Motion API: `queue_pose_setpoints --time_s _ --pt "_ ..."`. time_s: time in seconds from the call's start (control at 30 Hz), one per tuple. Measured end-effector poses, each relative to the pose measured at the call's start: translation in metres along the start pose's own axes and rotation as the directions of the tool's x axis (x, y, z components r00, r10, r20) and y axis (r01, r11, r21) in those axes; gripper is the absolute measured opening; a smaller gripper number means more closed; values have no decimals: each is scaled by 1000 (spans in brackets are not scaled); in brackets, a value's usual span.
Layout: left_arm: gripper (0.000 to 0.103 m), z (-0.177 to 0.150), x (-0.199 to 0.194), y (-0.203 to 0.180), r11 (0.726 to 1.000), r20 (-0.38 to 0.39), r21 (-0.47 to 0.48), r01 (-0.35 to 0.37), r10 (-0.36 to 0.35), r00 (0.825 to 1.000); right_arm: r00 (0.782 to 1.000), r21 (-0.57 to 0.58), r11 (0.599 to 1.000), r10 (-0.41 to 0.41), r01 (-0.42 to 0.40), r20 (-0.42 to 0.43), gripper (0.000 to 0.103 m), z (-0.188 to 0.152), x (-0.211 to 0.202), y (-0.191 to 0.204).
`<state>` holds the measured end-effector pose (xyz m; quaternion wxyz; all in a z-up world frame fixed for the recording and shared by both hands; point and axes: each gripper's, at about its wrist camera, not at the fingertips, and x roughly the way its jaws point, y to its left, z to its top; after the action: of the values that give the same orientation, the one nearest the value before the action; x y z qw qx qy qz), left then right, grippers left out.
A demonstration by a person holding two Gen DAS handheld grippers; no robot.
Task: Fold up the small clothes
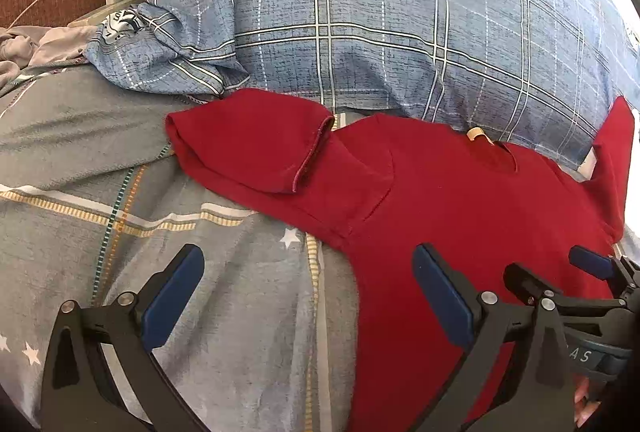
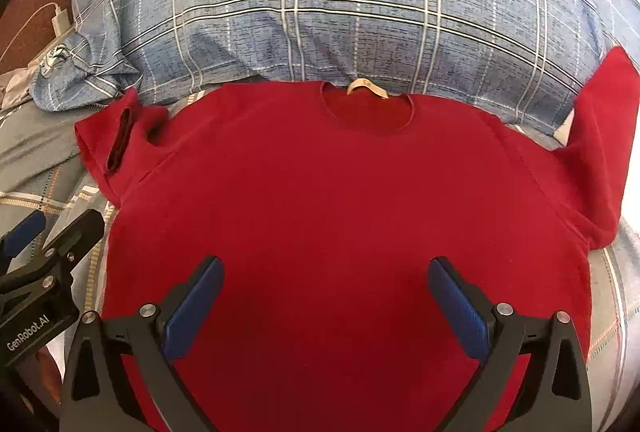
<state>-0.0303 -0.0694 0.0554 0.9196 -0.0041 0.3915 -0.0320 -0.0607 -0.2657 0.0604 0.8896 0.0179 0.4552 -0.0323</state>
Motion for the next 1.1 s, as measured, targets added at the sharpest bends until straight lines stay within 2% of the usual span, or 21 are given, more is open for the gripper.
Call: queue_pose_setpoints --time_s 0.73,0.83,0.9,0.97,1.1 --pt "103 7 7 19 999 -17 -26 -23 23 1000 999 -5 1000 23 -24 -26 101 8 11 11" --pt "103 15 5 39 996 -5 -61 -63 63 998 998 -20 997 70 -70 -9 94 18 10 19" --pt "103 20 5 56 990 3 -93 -103 104 995 990 -27 990 141 -141 -10 83 26 12 27" --pt "103 23 7 70 982 -1 -118 -145 146 989 972 -13 972 233 -234 -25 76 36 18 35" --pt "103 25 13 98 964 -26 -195 -179 177 984 935 -21 936 351 -353 -52 75 53 27 62"
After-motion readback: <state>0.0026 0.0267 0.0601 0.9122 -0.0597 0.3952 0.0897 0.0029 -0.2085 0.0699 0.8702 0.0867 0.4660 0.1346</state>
